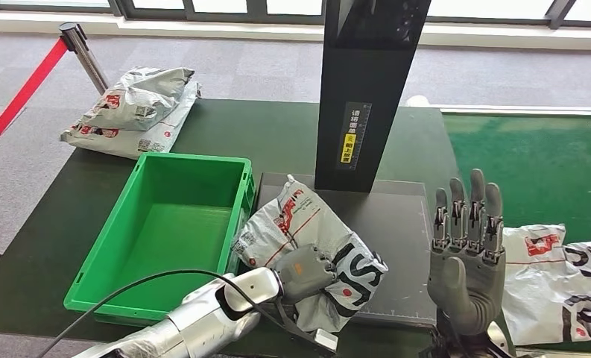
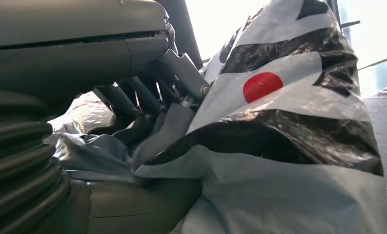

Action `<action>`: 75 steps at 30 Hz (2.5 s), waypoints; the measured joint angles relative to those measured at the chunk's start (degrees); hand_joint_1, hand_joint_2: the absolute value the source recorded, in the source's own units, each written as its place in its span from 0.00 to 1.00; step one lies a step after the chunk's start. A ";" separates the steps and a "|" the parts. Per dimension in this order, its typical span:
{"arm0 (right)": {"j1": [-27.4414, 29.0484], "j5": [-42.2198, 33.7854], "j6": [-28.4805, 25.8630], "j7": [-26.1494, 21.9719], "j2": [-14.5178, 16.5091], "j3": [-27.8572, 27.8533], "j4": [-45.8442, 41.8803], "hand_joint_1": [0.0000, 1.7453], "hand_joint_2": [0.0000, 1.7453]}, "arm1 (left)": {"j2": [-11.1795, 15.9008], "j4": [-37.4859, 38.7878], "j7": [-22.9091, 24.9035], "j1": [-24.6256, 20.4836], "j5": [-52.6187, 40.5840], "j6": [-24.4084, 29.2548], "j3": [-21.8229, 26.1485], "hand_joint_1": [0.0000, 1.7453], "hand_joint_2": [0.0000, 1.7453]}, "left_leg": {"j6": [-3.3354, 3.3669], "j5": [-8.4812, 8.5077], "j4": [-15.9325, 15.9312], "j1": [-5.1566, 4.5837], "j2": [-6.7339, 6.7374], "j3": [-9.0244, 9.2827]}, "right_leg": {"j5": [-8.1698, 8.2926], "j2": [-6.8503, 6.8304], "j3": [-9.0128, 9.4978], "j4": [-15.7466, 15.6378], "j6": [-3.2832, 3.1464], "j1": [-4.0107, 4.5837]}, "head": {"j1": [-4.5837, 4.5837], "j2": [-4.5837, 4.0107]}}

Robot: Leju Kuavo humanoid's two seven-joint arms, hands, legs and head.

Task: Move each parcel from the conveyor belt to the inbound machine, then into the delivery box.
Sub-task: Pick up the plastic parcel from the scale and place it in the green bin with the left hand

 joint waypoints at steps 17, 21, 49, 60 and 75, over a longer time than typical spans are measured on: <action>1.11 -0.33 0.09 -0.39 -0.07 0.00 -0.84 0.00 1.00 | 8.21 -24.21 5.31 10.16 -11.20 11.11 13.20 1.00 1.00 | -0.07 0.05 0.01 0.01 0.07 -0.31 | 0.01 0.04 -0.32 0.06 -0.02 0.00 | 0.00 0.00; 1.06 -0.34 0.09 -0.39 -0.07 0.00 -0.82 0.00 1.00 | 8.95 -26.75 5.98 11.09 -12.71 11.92 14.75 1.00 1.00 | -0.06 0.05 0.02 0.01 0.07 -0.35 | 0.02 0.04 -0.34 0.06 -0.02 0.00 | 0.00 0.00; -1.70 -2.10 -2.91 -1.22 -1.07 0.36 1.45 0.00 1.00 | 10.47 -34.54 -1.21 11.86 10.29 6.79 25.05 0.00 0.25 | -0.08 0.14 0.13 0.01 0.16 -0.51 | 0.22 0.17 -0.60 0.11 -0.06 0.01 | 0.00 0.00; -2.07 -1.08 -1.23 -1.24 -0.97 0.44 2.30 0.00 1.00 | 7.00 -23.81 1.73 4.08 12.25 -8.53 17.32 0.00 1.00 | -0.09 0.15 0.15 0.01 0.21 -0.60 | 0.24 0.22 -0.70 0.11 -0.05 0.01 | 0.00 0.00; -2.59 -1.32 -0.01 -1.61 -0.86 0.45 3.33 0.00 1.00 | 5.47 -14.85 1.08 -0.28 16.84 -19.68 11.03 0.00 1.00 | -0.08 0.15 0.15 0.01 0.21 -0.66 | 0.25 0.23 -0.76 0.11 -0.04 0.01 | 0.00 0.00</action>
